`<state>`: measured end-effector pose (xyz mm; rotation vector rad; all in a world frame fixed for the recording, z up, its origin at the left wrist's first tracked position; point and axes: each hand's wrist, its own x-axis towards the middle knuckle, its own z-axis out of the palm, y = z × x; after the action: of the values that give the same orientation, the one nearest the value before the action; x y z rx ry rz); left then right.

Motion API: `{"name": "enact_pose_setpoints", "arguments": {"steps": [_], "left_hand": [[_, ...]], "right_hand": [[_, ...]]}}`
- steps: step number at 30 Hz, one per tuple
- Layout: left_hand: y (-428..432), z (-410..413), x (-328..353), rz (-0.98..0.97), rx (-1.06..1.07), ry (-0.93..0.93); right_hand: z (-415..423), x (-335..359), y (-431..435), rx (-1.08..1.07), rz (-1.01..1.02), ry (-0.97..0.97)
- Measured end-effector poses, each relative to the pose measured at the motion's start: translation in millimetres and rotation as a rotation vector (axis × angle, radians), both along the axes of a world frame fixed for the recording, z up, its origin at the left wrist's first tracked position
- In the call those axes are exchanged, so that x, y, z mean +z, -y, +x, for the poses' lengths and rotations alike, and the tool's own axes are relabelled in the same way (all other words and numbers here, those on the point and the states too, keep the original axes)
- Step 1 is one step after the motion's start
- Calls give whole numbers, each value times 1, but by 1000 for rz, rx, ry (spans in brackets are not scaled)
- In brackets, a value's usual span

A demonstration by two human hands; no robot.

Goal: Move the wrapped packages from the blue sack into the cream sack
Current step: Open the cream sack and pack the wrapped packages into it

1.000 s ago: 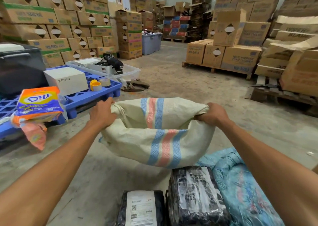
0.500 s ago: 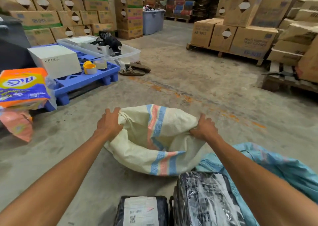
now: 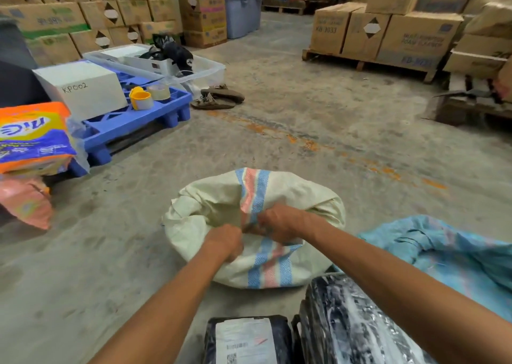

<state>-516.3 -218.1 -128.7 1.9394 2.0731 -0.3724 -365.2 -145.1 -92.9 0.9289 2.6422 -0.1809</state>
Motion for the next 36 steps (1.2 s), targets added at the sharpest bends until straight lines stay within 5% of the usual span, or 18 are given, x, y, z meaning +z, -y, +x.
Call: {"name": "enact_pose_setpoints", "arguments": {"steps": [3, 7, 9, 11, 16, 18, 20, 23, 26, 31, 36], "left_hand": [[0, 4, 12, -225, -15, 47], [14, 7, 24, -754, 4, 85], [21, 5, 22, -839, -44, 37], [28, 3, 19, -735, -70, 47], [8, -14, 11, 25, -107, 218], [-14, -28, -3, 143, -99, 229], [-34, -40, -17, 124, -92, 147], [-48, -67, -33, -27, -75, -283], [-46, -92, -38, -84, -50, -296], [-56, -71, -25, -16, -186, -172], [-60, -70, -24, 3, -163, -327]], "right_hand": [[-27, 8, -37, -139, -42, -25], [-36, 17, -96, -451, 67, -392], [-36, 14, -107, -538, 65, -427], [-38, 10, -103, -541, 47, -394], [-46, -3, -63, -501, 146, -389], [-48, -16, -46, -446, 163, -311], [-38, -34, -40, -384, 129, -146], [-6, -46, -47, -410, 192, 168], [24, -54, -54, -428, 118, 401], [21, -47, -48, -174, 52, 372], [2, -29, -58, -271, 230, 226]]}}
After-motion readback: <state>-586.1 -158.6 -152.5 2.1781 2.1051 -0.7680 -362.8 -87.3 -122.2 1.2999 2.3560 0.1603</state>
